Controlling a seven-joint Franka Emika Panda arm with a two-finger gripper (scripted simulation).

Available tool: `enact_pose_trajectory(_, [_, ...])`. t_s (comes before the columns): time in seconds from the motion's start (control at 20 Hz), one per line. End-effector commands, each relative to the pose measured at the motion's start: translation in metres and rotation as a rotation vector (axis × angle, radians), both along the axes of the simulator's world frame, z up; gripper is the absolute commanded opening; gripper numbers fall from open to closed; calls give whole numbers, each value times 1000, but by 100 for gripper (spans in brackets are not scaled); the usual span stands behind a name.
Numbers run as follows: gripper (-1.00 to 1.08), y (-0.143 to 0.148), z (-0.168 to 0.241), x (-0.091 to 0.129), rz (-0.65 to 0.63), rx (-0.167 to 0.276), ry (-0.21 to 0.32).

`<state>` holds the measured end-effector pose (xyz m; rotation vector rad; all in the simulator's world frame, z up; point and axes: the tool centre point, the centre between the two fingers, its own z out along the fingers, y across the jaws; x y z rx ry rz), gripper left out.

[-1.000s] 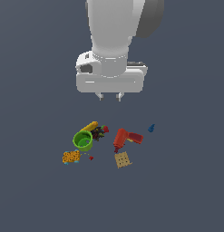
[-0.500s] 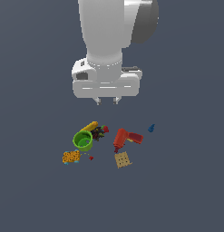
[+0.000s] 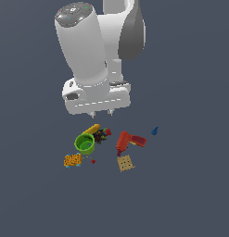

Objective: Pick up a designated object from a clutter of objects.

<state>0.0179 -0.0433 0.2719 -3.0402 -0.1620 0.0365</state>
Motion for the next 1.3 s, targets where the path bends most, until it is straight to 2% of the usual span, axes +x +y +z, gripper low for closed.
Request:
enact_pose_trajectory(0.0, [28,-10,-12,4,20,26,-2])
enact_pose_trajectory(0.7, [28,-75,-85,19,116,150,-45])
enact_pose_trajectory(1.25, [28,-127,-142,18,169,213,-103])
